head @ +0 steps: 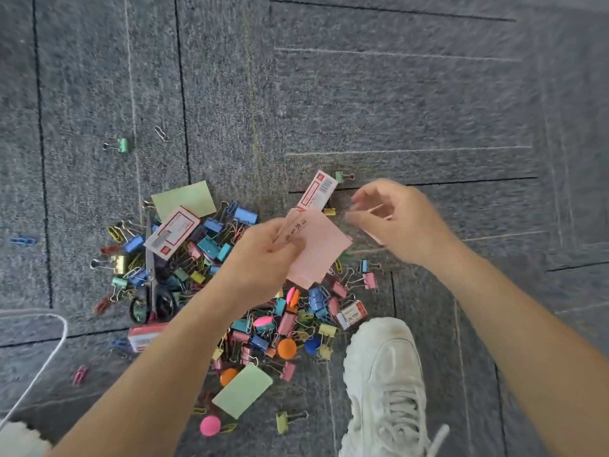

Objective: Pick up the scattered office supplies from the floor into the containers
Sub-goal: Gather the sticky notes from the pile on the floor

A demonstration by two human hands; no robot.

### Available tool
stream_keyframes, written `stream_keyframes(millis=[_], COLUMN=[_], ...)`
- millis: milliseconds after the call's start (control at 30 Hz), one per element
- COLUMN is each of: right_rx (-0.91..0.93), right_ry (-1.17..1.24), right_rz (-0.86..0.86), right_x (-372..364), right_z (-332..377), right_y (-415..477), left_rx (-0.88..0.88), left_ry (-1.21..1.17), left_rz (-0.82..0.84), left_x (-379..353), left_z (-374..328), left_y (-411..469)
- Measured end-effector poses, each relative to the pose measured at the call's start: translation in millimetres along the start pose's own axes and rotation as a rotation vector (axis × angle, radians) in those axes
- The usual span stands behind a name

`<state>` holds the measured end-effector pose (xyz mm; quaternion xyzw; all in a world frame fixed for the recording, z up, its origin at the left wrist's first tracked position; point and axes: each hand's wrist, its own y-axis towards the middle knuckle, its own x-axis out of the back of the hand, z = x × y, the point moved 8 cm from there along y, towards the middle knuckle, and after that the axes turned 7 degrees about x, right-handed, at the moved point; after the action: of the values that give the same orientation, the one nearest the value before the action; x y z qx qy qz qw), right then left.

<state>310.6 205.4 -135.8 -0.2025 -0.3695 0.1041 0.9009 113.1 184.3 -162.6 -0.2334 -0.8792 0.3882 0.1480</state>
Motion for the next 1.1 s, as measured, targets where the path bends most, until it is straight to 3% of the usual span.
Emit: stream_keyframes(millis=[133, 267, 400, 567, 667, 733, 933, 1100], right_rx=[-0.286, -0.38, -0.329, -0.018, 0.155, 0.148, 0.052, -0.031], right_ry=[-0.339, -0.315, -0.295, 0.107, 0.368, 0.517, 0.278, 0.304], right_rz=[-0.08, -0.076, -0.048, -0.218, -0.118, -0.031, -0.009, -0.111], right_x=[23, 20, 15, 33, 21, 6, -9, -10], right_z=[-80, -110, -98, -36, 11, 27, 28, 28], right_y=[13, 15, 9, -9, -25, -29, -12, -8], left_rx=[0.02, 0.04, 0.09, 0.157, 0.198, 0.202, 0.134, 0.112], left_ry=[0.01, -0.024, -0.061, -0.259, -0.426, -0.531, -0.598, -0.639], left_rz=[-0.123, -0.157, -0.195, -0.261, -0.207, -0.155, -0.053, -0.037], left_x=[2, 0, 6, 17, 11, 7, 8, 12], left_z=[-2, -7, -4, 13, 15, 12, -1, 0], left_y=[6, 16, 17, 17, 16, 14, 7, 2])
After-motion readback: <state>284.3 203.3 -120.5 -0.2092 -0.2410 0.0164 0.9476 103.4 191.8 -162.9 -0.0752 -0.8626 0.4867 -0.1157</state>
